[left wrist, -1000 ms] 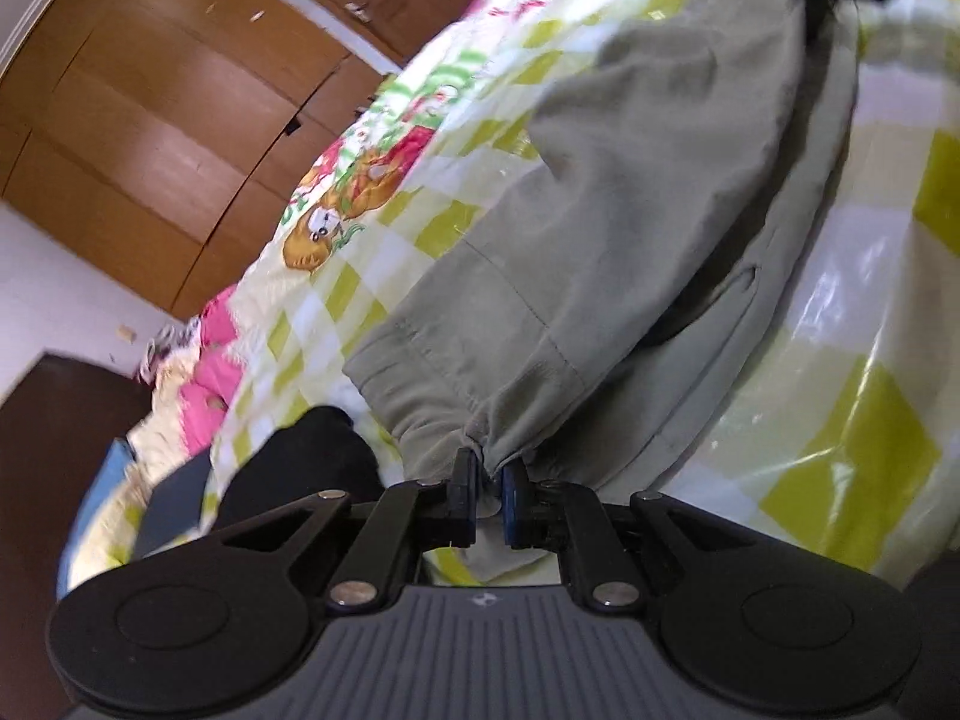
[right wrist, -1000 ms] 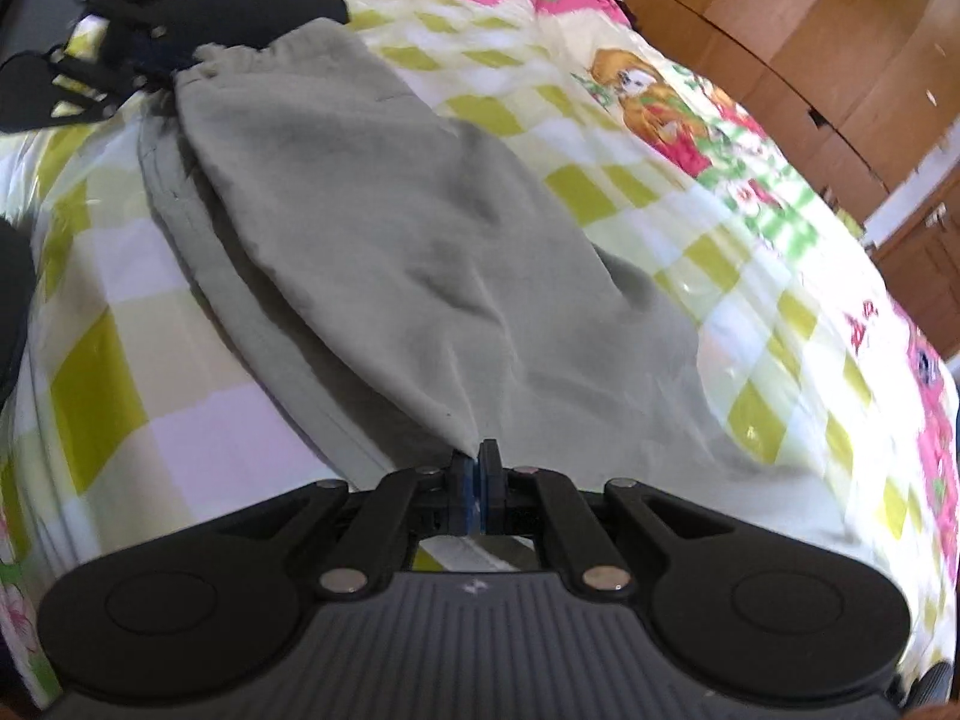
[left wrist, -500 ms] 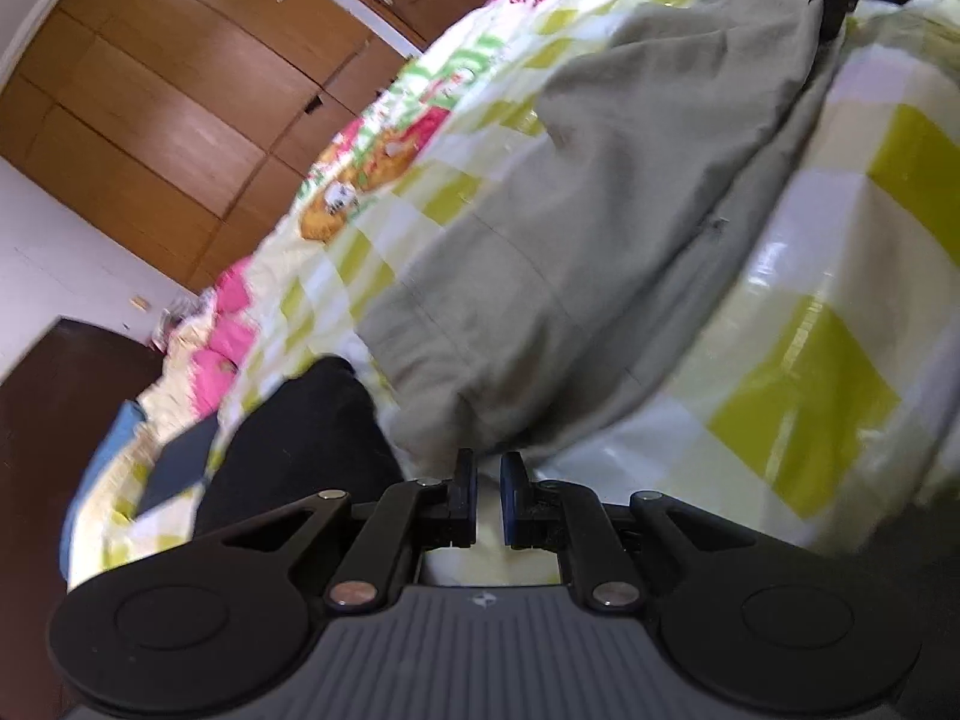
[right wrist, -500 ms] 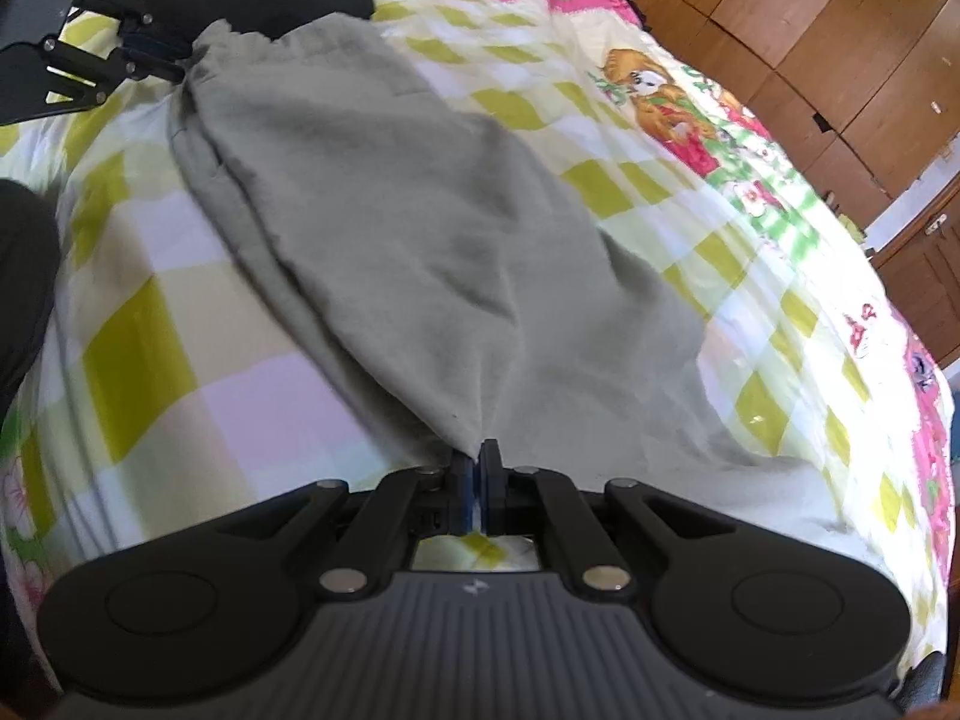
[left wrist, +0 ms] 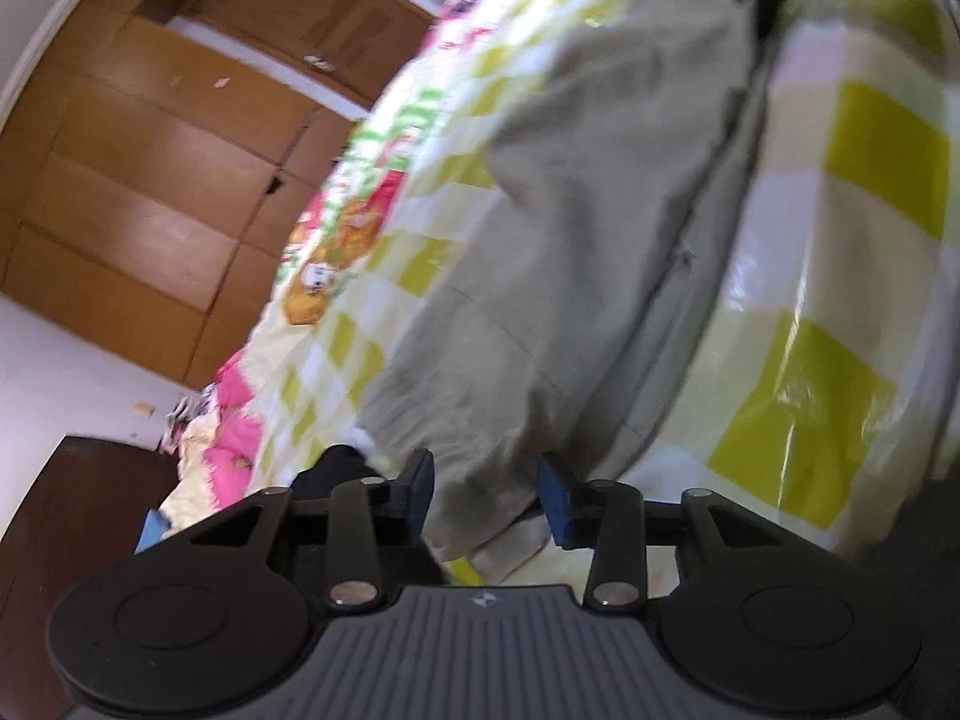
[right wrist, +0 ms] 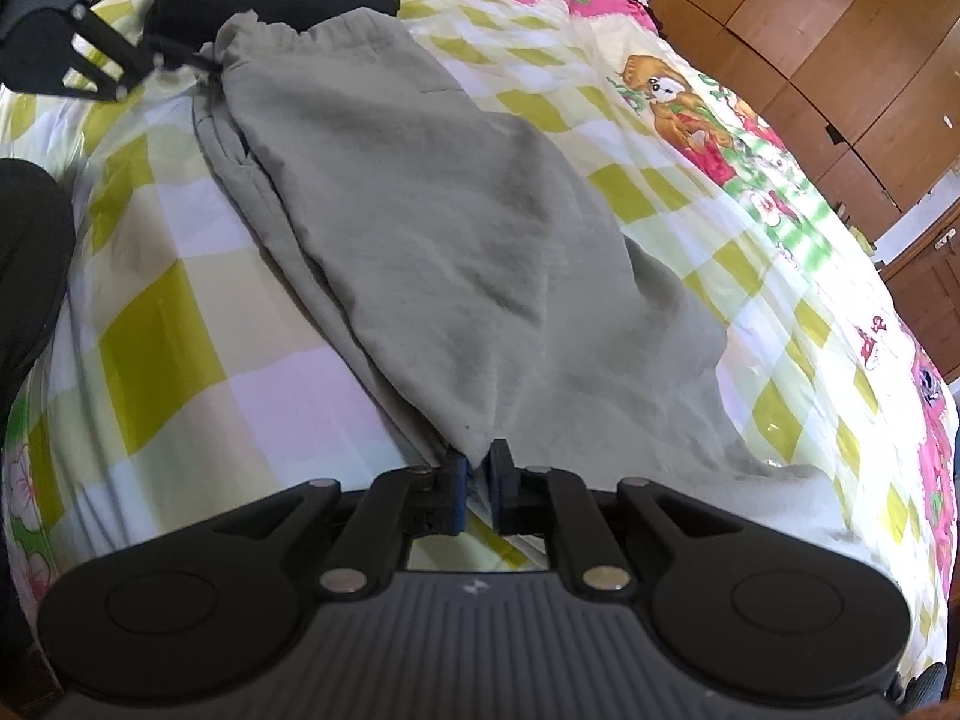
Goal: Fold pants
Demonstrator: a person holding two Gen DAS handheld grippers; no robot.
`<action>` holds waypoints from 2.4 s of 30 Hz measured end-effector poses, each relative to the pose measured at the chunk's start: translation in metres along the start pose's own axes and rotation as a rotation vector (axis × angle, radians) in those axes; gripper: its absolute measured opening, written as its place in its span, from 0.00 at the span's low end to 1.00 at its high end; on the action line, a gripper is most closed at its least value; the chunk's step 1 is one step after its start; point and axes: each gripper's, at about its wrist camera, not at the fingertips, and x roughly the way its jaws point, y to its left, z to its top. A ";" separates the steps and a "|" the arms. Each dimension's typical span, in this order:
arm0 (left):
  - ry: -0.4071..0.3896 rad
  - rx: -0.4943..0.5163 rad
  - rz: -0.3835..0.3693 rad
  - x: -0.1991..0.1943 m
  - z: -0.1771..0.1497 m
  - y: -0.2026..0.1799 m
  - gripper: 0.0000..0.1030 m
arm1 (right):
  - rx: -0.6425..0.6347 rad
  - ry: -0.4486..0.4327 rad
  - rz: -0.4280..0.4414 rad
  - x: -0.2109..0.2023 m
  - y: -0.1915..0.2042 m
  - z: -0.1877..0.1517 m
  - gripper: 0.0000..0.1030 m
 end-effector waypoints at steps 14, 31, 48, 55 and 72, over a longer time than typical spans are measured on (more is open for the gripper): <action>0.095 -0.087 -0.064 -0.016 -0.005 -0.003 0.30 | 0.166 -0.013 0.021 -0.024 -0.022 -0.013 0.19; -0.179 -0.089 -0.226 0.002 0.145 -0.032 0.31 | 1.180 -0.064 -0.232 -0.059 -0.223 -0.184 0.32; -0.211 -0.017 -0.362 0.041 0.218 -0.063 0.32 | 1.522 -0.231 -0.160 -0.022 -0.313 -0.248 0.03; -0.232 -0.006 -0.384 0.043 0.226 -0.075 0.32 | 1.554 -0.345 -0.210 -0.085 -0.287 -0.274 0.03; -0.225 0.050 -0.378 0.039 0.231 -0.083 0.32 | 1.647 -0.259 -0.203 -0.043 -0.277 -0.309 0.58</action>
